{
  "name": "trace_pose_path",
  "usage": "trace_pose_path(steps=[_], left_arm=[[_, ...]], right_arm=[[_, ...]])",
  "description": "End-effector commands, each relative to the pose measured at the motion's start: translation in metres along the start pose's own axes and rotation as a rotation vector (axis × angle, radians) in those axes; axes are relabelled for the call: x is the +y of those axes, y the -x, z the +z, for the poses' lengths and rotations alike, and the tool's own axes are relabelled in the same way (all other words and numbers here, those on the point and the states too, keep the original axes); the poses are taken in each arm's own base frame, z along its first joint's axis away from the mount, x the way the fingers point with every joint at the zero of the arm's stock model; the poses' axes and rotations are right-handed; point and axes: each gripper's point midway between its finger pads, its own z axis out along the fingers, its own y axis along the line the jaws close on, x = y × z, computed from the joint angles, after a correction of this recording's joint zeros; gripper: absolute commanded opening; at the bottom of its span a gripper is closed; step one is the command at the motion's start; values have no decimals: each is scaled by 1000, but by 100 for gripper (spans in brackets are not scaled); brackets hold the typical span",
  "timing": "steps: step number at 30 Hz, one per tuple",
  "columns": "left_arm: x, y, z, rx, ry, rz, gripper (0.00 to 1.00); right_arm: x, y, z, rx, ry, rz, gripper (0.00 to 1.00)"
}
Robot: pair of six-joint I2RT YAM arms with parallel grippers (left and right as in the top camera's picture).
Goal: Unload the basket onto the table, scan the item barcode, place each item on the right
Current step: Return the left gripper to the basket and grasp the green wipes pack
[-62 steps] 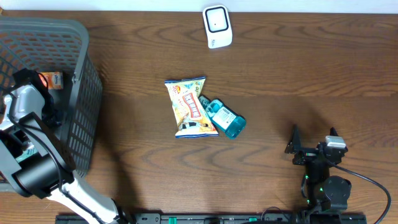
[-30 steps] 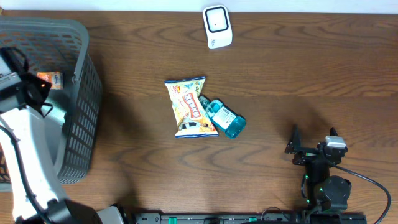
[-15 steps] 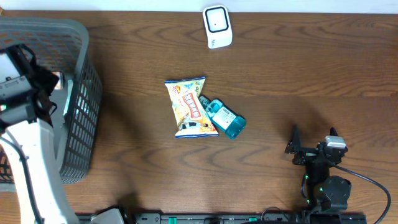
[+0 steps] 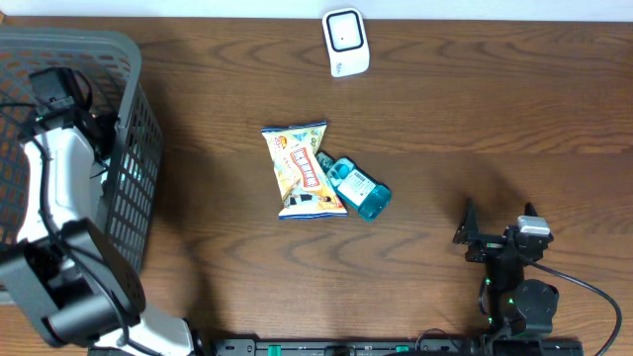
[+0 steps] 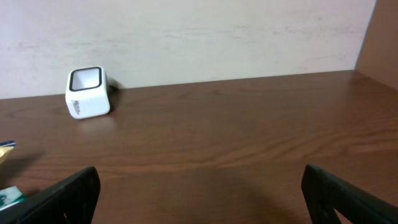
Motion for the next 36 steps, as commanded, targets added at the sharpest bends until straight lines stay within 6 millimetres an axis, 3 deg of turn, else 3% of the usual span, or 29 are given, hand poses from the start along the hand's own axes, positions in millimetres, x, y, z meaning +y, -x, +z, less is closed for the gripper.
trace_pose_path(steps=[1,4,9,21,29,36], left_arm=[[-4,-3,11,21,-14,164,98],[-5,-5,16,32,-14,170,98],[-26,-14,22,62,-141,241,98],[-29,-37,56,164,-135,243,98],[-29,-39,59,173,-135,245,99],[-31,-36,61,160,-141,242,82]], right_arm=[[1,0,0,0,5,1,99],[1,0,0,0,5,1,99],[1,0,0,0,5,1,99],[1,0,0,0,5,1,99],[1,0,0,0,5,1,99],[1,0,0,0,5,1,99]])
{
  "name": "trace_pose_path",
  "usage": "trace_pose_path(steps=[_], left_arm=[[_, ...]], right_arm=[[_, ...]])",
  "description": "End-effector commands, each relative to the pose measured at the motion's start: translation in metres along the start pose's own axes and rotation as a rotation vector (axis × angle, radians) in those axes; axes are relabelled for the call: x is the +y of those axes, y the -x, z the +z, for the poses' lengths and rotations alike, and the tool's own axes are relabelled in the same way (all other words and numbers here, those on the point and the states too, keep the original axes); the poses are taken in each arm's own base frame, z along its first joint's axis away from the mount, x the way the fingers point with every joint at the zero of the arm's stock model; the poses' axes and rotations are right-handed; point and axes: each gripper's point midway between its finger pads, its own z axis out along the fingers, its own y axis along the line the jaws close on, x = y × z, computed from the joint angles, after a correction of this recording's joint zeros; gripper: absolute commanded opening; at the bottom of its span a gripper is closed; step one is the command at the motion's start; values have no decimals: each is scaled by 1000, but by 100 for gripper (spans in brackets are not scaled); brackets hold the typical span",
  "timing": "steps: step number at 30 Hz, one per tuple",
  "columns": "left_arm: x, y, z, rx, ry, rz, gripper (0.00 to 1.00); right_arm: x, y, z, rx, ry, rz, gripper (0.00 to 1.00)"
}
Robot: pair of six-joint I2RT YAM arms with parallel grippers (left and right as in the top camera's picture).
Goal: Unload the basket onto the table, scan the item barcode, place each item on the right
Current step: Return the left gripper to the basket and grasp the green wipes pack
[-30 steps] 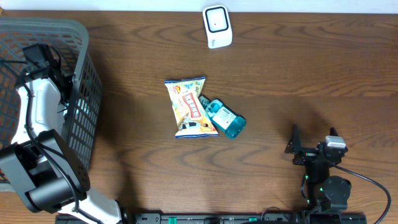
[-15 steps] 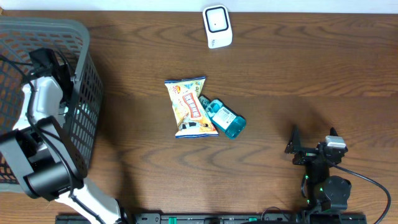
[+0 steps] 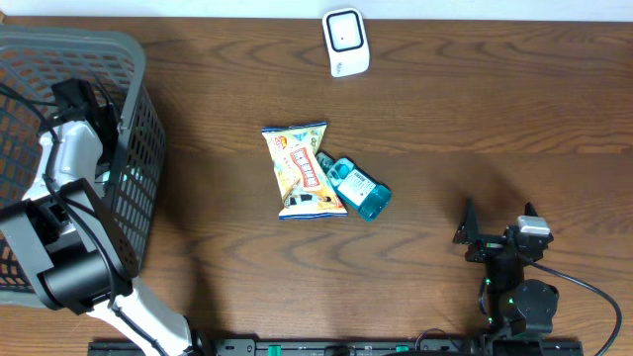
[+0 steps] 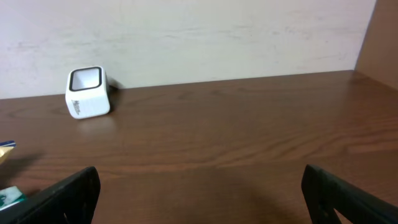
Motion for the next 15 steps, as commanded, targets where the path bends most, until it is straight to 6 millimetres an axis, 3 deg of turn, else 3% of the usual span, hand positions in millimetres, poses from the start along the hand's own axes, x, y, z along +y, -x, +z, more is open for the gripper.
trace_pose_path(steps=[1,4,6,7,9,10,12,15], left_arm=[[-5,-2,8,12,-22,5,80],[-8,-2,11,12,-40,3,66],[-8,-3,13,17,-44,3,51],[-8,-4,15,23,-43,2,33],[-7,-5,17,28,-42,1,13],[-6,-5,17,28,-42,-2,8],[-3,-3,15,20,-37,-8,7],[19,9,1,-24,31,-84,7]], right_arm=[[1,-1,0,0,5,1,99],[1,-1,0,0,5,1,99],[1,-1,0,0,5,1,99],[1,-1,0,0,5,1,99],[1,-1,0,0,5,1,99],[1,-1,0,0,5,1,99],[1,-1,0,0,5,1,99],[1,-1,0,0,5,1,99]])
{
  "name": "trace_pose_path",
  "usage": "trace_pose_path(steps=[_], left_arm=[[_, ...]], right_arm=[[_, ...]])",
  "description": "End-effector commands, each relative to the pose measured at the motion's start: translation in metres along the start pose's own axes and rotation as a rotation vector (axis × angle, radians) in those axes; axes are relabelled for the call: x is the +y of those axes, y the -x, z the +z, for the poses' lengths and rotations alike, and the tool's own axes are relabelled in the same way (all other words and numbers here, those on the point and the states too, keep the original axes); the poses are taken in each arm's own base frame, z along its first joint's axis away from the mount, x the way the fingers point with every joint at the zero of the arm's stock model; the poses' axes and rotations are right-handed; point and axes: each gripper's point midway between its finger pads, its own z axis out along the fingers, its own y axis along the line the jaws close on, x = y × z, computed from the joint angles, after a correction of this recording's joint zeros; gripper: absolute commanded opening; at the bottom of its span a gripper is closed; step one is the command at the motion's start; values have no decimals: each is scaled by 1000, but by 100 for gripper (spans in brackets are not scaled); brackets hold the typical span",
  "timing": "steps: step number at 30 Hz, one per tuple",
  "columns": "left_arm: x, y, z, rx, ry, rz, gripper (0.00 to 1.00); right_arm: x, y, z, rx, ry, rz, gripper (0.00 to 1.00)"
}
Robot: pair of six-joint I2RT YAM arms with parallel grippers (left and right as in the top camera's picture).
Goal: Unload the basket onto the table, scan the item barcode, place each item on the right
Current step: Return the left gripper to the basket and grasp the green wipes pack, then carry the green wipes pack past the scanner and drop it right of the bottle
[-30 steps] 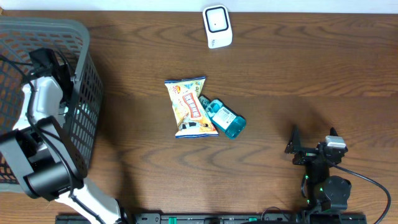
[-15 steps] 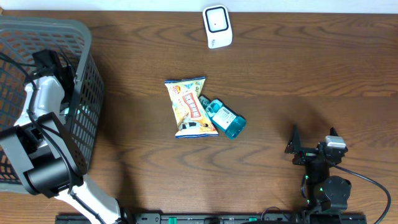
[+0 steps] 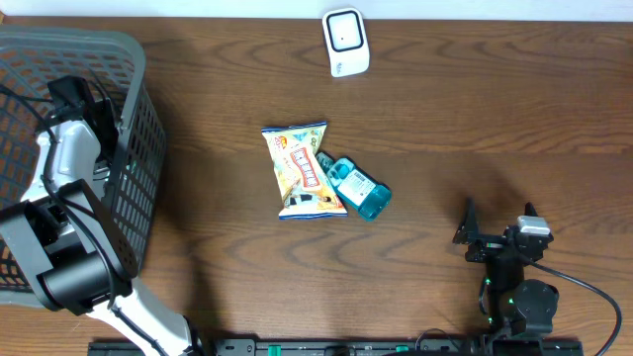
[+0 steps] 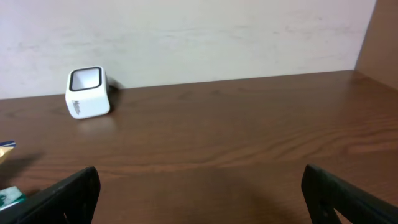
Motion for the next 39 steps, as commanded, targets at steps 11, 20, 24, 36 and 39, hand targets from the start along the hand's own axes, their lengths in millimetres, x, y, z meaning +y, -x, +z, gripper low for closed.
trace_pose_path(steps=[11,20,24,36,39], left_arm=[[70,30,-94,-239,97,-263,7],[64,47,-177,-458,40,-319,7],[36,50,-220,-559,-112,-272,7],[-96,15,-352,-789,-556,38,7],[-147,-9,-377,-799,-669,177,7]], right_arm=[[1,0,0,0,5,1,99],[1,0,0,0,5,1,99],[1,0,0,0,5,1,99],[1,0,0,0,5,1,99],[1,0,0,0,5,1,99]])
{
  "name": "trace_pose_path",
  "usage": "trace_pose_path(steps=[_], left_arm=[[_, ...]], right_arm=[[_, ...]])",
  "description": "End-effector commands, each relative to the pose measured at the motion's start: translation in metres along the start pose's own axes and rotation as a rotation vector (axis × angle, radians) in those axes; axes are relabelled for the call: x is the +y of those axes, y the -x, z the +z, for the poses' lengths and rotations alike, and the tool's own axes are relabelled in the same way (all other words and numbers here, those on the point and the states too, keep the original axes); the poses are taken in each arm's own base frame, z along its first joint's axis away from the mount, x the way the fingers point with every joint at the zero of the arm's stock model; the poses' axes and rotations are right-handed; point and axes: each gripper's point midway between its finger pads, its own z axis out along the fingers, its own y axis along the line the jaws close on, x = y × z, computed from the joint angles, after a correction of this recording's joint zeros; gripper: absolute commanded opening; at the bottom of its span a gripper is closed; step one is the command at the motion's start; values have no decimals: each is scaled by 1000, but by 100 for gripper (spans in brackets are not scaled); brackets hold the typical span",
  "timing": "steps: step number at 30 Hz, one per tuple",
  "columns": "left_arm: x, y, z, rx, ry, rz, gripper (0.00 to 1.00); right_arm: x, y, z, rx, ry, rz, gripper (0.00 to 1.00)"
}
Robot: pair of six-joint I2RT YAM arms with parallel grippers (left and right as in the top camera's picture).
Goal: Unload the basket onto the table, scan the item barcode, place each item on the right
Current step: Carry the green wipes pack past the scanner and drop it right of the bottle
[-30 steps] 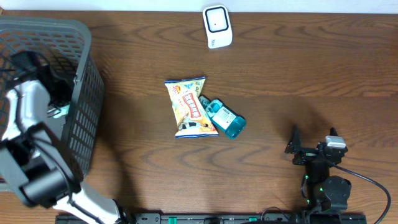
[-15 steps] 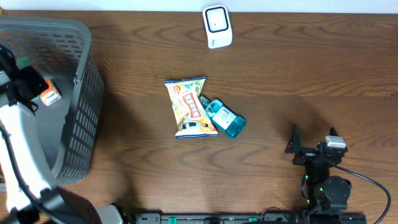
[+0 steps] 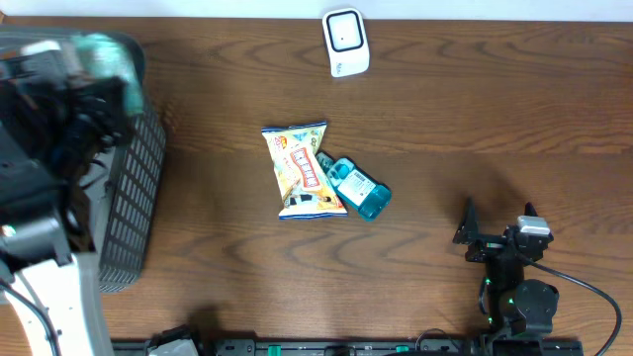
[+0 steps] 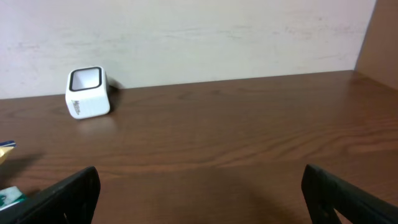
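Observation:
The white scanner (image 3: 345, 42) stands at the table's far edge; the right wrist view shows the scanner (image 4: 87, 93) against the wall. A yellow snack bag (image 3: 302, 170) and a blue bottle (image 3: 354, 186) lie side by side mid-table. My left arm (image 3: 49, 129) is raised close to the overhead camera above the basket and is blurred. A pale teal blur (image 3: 99, 47) shows near its top end, and its fingers cannot be made out. My right gripper (image 3: 497, 213) rests open at the near right; the right gripper (image 4: 202, 199) holds nothing.
A grey mesh basket (image 3: 129, 198) stands at the left edge, partly covered by my left arm. The wall runs behind the scanner. A brown panel (image 4: 382, 37) rises at the far right in the right wrist view.
My left arm was low inside the basket by its right wall. Now it is lifted high above the basket, large and blurred, with a pale teal blur at its end. The right arm has not moved.
My left arm was reaching down into the basket at the first moment. At the following two moments it stayed inside, near the basket's right wall. Now it is raised well above the basket. The bag, bottle, scanner and right gripper kept their places throughout.

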Motion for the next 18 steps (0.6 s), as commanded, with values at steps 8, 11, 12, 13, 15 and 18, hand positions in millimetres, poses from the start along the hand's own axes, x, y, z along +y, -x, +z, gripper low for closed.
trace_pose_path(steps=[8,11,12,13,15,18], left_arm=[[-171,-72,23,230,-478,186,7],[-203,-107,47,332,-550,219,7],[-222,-129,62,386,-589,240,7],[-234,-144,72,416,-612,255,7],[-251,-166,88,454,-643,275,7],[-274,-200,109,505,-681,299,7]], right_arm=[[1,-1,0,0,5,1,99],[1,-1,0,0,5,1,99],[1,-1,0,0,5,1,99],[1,-1,0,0,5,1,99],[1,-1,0,0,5,1,99],[1,-1,0,0,5,1,99]])
